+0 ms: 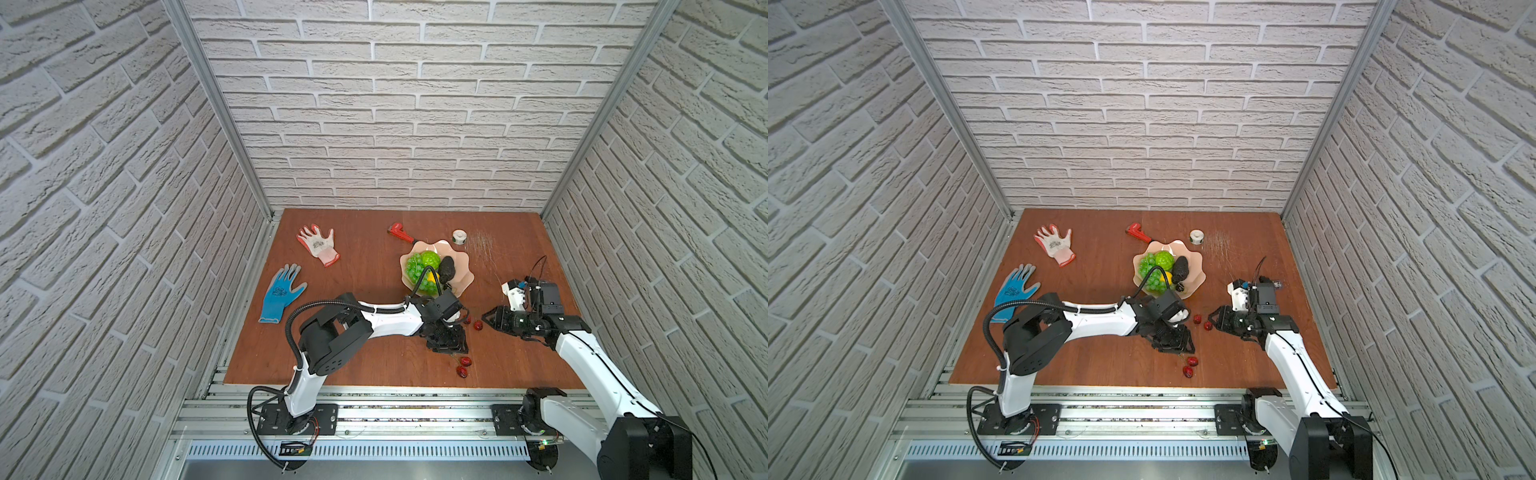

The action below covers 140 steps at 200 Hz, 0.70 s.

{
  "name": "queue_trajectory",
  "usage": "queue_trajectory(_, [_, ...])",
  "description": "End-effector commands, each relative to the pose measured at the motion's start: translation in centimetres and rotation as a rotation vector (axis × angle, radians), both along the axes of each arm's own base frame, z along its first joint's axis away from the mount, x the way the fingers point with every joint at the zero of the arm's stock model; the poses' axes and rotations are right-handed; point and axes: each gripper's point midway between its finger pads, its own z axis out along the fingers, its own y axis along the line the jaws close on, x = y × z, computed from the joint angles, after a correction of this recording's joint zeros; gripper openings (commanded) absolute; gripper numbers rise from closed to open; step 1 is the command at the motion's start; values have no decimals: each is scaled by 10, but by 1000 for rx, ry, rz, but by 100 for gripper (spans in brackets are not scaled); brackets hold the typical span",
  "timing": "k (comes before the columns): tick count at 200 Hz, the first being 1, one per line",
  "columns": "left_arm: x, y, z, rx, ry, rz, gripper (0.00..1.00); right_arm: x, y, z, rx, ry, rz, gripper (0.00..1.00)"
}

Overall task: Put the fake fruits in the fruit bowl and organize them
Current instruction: 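Close the left gripper on the red cherry stem and lift slightly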

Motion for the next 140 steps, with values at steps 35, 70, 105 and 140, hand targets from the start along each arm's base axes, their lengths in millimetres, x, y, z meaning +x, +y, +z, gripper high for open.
queue_trajectory(35, [-7, -2, 17, -135, -11, -62, 49, 6, -7, 17, -14, -40, -54, 35])
queue_trajectory(70, [-10, -2, 13, -154, -3, -84, 49, 3, -8, 20, -13, -42, -66, 35])
queue_trajectory(105, [-11, -4, 10, -170, 5, -91, 43, 2, -9, 22, -18, -40, -71, 35])
queue_trajectory(140, [-12, -3, 7, -171, 11, -91, 39, 3, -9, 21, -19, -41, -77, 34])
